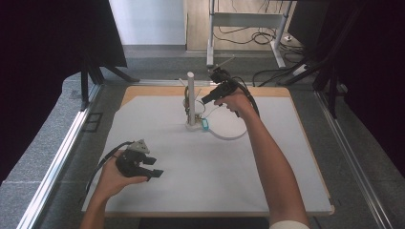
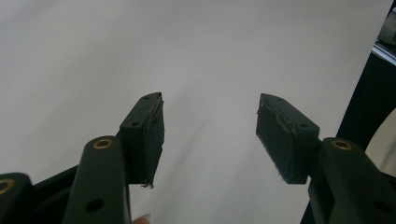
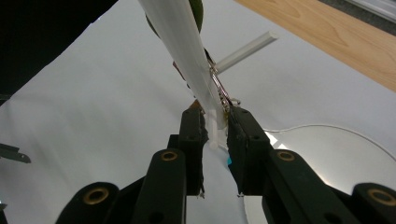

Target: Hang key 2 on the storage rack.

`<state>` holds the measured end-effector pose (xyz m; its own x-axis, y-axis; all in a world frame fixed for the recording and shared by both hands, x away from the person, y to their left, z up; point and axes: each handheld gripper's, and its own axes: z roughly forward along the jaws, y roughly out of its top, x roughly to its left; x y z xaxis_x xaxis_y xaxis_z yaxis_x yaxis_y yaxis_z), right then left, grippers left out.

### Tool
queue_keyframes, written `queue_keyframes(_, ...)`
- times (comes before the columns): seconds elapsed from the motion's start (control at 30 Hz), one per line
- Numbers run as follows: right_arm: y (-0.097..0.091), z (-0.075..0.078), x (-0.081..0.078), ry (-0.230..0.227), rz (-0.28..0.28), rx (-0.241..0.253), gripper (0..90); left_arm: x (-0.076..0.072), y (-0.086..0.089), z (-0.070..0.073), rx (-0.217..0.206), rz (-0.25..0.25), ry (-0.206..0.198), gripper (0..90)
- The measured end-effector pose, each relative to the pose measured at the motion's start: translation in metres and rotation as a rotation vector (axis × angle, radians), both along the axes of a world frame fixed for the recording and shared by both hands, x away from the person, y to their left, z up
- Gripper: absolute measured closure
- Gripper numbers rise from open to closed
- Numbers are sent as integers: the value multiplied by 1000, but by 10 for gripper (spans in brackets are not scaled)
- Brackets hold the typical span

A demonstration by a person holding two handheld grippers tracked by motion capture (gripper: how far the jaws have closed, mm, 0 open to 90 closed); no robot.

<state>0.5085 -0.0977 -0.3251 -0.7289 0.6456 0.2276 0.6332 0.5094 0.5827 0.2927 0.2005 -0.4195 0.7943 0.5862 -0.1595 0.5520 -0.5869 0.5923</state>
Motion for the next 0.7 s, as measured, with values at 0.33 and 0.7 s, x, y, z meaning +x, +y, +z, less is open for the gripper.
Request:
queue_keyframes(0.33, -36, 1, -29, -58, -4, 47, 595, 0, 2, 2, -4, 17, -12, 424)
queue_keyframes(0.7, -81, -10, -86, -133, -16, 102, 558, -7, 6, 8, -38, 22, -27, 421)
